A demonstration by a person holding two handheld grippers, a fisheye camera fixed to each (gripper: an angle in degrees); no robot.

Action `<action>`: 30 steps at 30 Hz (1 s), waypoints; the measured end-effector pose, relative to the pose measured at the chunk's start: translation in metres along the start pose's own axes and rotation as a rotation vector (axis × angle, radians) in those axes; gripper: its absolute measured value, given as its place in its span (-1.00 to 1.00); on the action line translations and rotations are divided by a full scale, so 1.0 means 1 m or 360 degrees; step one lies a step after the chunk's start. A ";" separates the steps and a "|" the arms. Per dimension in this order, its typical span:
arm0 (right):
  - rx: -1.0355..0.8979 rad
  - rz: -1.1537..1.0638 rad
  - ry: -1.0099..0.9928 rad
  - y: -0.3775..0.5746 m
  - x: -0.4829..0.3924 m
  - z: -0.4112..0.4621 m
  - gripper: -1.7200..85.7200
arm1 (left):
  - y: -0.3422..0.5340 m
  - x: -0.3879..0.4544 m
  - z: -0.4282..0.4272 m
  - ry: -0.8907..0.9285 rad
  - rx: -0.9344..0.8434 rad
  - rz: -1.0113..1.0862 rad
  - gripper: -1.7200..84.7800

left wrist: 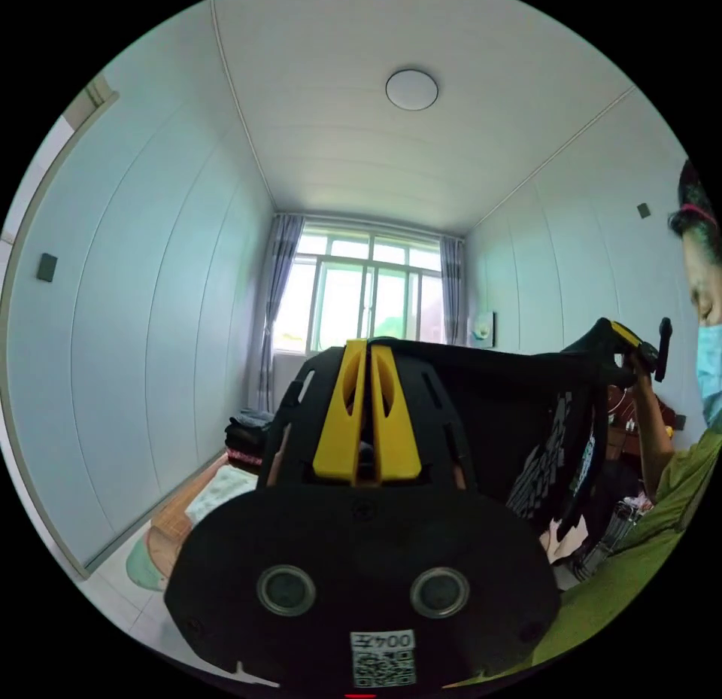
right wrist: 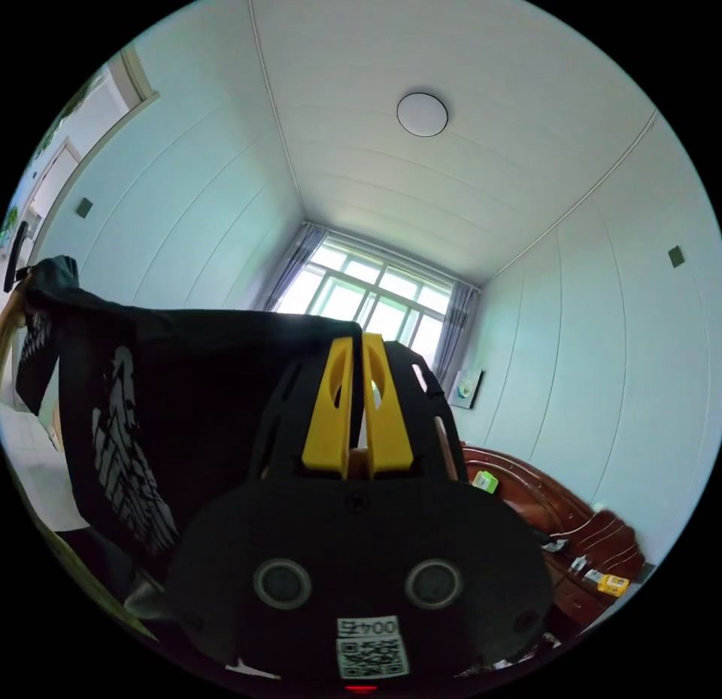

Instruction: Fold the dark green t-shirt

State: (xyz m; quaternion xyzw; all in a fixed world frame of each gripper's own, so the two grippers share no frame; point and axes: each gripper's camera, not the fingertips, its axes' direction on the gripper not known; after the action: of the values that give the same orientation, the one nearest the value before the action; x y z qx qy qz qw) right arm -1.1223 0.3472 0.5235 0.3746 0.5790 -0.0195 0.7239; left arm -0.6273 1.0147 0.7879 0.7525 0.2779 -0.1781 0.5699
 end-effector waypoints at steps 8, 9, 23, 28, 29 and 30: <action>-0.0101 -0.0015 -0.0143 0.021 -0.008 0.064 -0.97 | 0.012 -0.015 0.013 -0.0090 0.0030 0.0031 -0.95; -0.0150 -0.0017 -0.0173 0.033 -0.016 0.089 -0.97 | 0.017 -0.018 0.024 -0.0097 0.0004 0.0023 -0.95; -0.1597 -0.0046 -0.0027 0.300 -0.157 0.586 -0.84 | 0.248 -0.091 0.563 -0.0330 -0.1273 -0.0091 -0.74; -0.1514 0.0138 -0.0147 0.397 -0.164 0.578 -0.83 | 0.361 -0.115 0.631 -0.0279 -0.1403 -0.0395 -0.69; -0.1464 0.0167 -0.0209 0.420 -0.161 0.563 -0.82 | 0.379 -0.115 0.633 -0.0266 -0.1385 -0.0414 -0.70; -0.1436 0.0209 -0.0296 0.444 -0.156 0.544 -0.81 | 0.388 -0.115 0.633 -0.0252 -0.1383 -0.0419 -0.70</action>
State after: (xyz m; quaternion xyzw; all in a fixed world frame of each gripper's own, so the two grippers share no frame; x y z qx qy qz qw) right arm -0.5202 0.2955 0.9141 0.0549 0.4373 0.2467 0.8631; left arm -0.4456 0.3081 0.9681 0.3862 0.3758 -0.1728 0.8245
